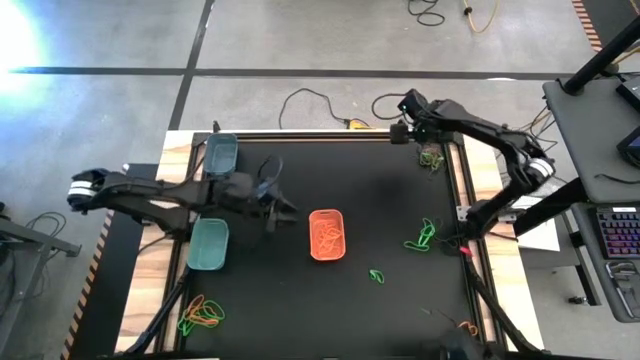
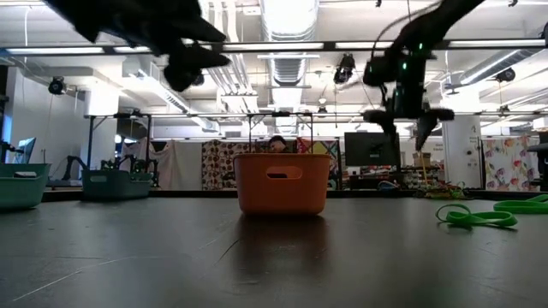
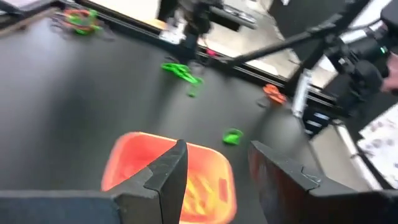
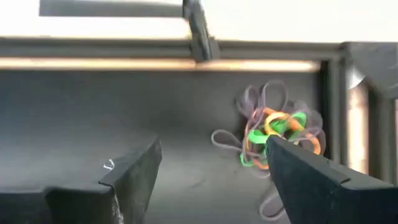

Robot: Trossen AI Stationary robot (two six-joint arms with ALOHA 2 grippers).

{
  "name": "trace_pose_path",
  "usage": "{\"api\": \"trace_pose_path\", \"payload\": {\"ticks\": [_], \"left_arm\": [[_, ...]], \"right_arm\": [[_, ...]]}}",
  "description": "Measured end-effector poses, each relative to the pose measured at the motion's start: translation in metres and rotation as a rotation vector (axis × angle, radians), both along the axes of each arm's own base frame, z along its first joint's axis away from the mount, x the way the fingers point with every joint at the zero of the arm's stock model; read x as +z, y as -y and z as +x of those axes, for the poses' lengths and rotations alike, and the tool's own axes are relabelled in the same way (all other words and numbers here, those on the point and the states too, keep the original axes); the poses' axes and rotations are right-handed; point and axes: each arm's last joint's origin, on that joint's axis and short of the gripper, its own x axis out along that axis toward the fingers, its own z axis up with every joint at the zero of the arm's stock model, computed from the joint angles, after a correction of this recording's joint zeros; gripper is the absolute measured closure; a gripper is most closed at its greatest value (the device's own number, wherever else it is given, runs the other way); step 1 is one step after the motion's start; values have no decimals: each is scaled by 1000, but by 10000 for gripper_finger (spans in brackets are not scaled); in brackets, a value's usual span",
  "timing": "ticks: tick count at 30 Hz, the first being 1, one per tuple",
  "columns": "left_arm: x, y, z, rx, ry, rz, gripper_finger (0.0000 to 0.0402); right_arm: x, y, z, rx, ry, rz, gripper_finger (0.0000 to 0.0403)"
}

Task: Sort rubber bands into baskets
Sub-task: Put the orange rubber band into the orange bin

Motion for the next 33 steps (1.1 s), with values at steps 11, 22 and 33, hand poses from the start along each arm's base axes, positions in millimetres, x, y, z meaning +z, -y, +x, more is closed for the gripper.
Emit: {"api": "trace_pose_path", "payload": {"ticks": [11, 22, 33], "left_arm": [[27, -75, 33, 137, -12, 111, 247], [24, -86, 27, 133, -76, 103, 247], [21, -94, -17, 154, -44, 113, 247]], "right_arm": [[-42, 42, 0, 392, -233, 251, 172], [-44, 78, 14, 750, -421, 434, 177], [-32, 95, 14, 788, -472, 488, 177]]}}
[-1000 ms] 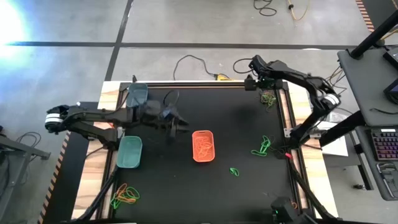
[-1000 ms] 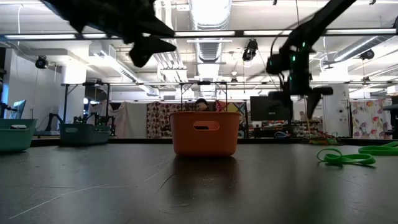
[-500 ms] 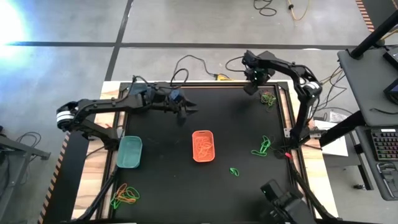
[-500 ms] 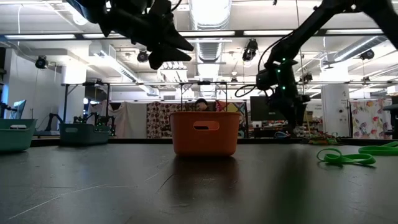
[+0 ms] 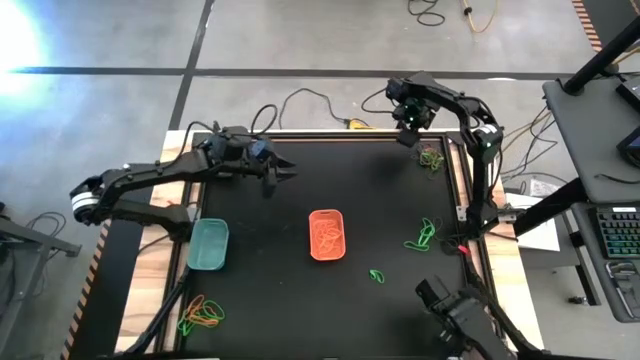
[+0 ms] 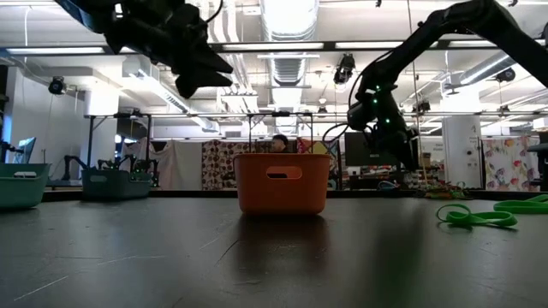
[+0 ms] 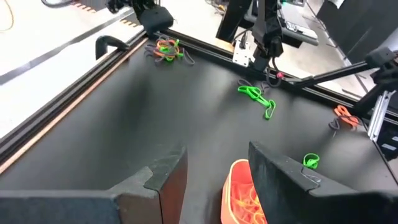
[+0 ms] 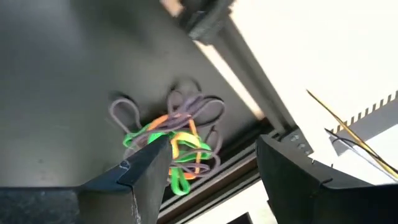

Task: Sort rubber bands into baskets
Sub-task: Put the orange rubber band into the orange bin

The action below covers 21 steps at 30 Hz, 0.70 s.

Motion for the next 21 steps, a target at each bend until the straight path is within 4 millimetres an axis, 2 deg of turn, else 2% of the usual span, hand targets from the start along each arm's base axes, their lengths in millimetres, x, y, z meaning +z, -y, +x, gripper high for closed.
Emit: {"api": "trace_pose_path", "payload": {"ticks": [6, 15, 21], "left_arm": [[0, -2, -4, 5, 5, 1, 247], [-2, -5, -4, 20, -1, -17, 247], [-3, -7, 0, 32, 21, -34, 247]], "right_arm": [[2, 6, -9, 10, 4, 8, 176], [-14, 3, -17, 5, -16, 53, 177], [-15, 4, -18, 9, -5, 41, 177]]}}
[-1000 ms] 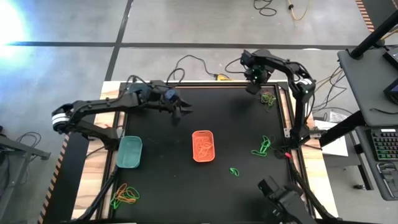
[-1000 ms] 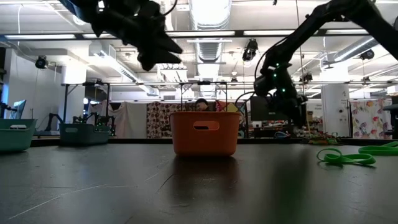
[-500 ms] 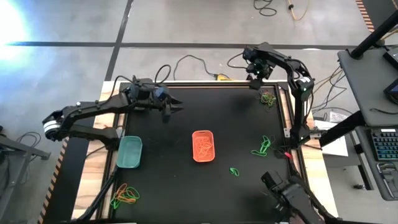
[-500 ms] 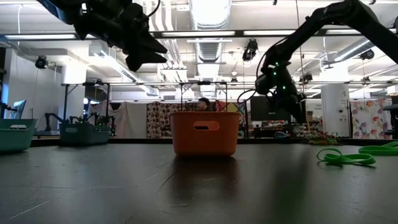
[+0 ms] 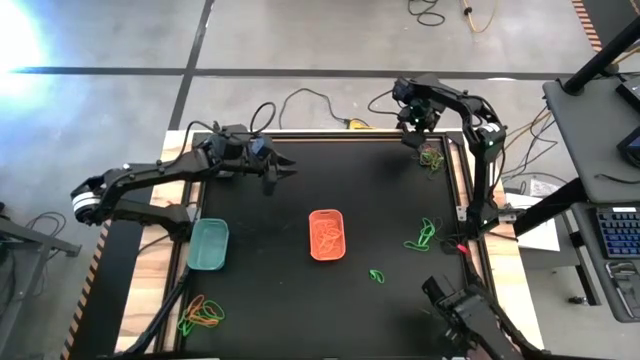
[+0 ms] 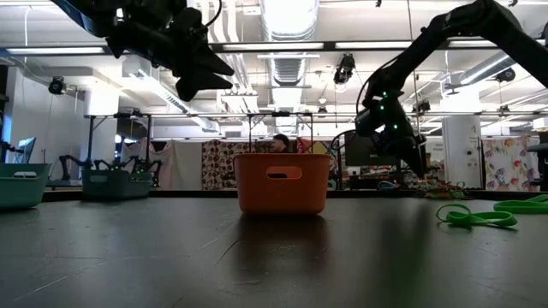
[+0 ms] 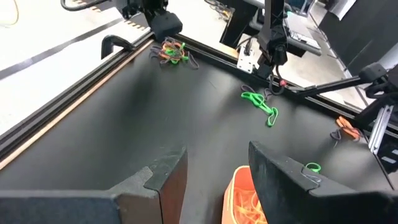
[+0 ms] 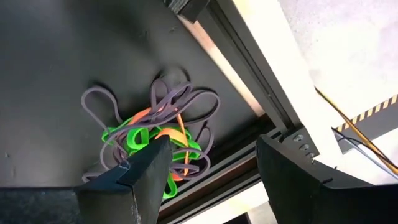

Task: Sort rubber bands into baskets
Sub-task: Put the orange rubber band into the orange bin

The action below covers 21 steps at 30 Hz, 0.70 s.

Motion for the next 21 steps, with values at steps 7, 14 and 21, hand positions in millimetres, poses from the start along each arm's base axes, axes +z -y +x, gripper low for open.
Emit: {"api": "trace_pose_path", "payload": {"ticks": [7, 14, 21], "left_arm": [[0, -1, 2, -3, 4, 7, 247], [-1, -1, 2, -5, 0, 8, 247], [-1, 0, 3, -3, 0, 8, 247]], "right_arm": [[-11, -6, -4, 9, -13, 49, 177], [-16, -10, -3, 52, -21, 79, 177], [-35, -10, -3, 51, -81, 115, 206]]}}
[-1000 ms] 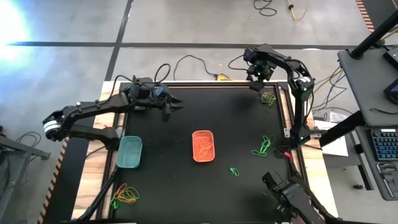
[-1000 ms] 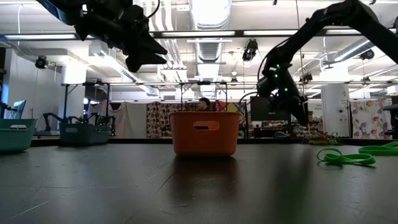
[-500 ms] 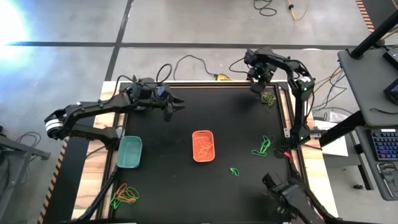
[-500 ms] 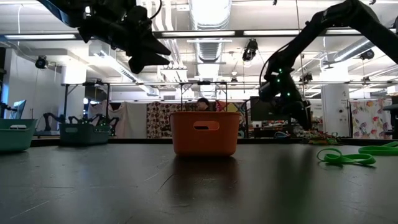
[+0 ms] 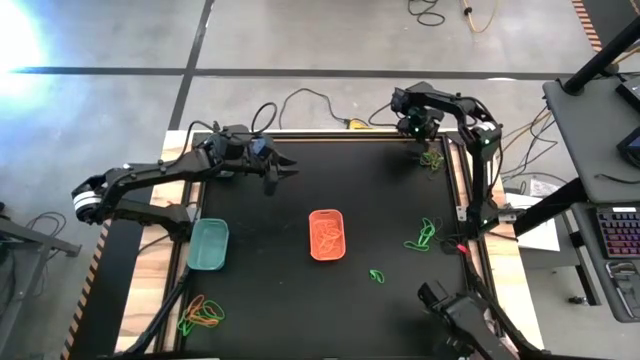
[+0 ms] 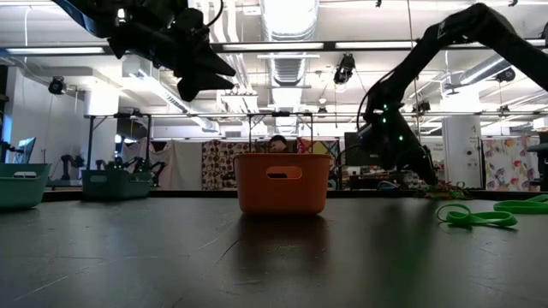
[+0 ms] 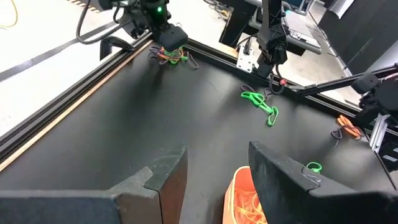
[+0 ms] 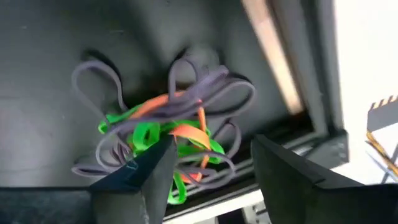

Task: Sort rubber bands into baskets
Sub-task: Put the orange rubber band into the orange bin

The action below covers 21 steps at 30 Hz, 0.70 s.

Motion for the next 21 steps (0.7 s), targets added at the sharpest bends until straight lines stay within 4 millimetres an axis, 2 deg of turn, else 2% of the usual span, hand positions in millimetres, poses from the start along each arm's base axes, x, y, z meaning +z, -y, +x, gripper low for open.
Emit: {"api": "trace_pose_path", "payload": {"ticks": [7, 13, 21], "left_arm": [[0, 0, 0, 5, 1, -8, 247], [0, 0, 0, 8, 2, -16, 247], [0, 0, 0, 10, 2, -20, 247]], "right_arm": [[-8, 0, 0, -5, -16, 27, 242], [-23, 2, 1, -27, -38, 46, 279], [-17, 3, 2, -68, -26, -7, 370]]}}
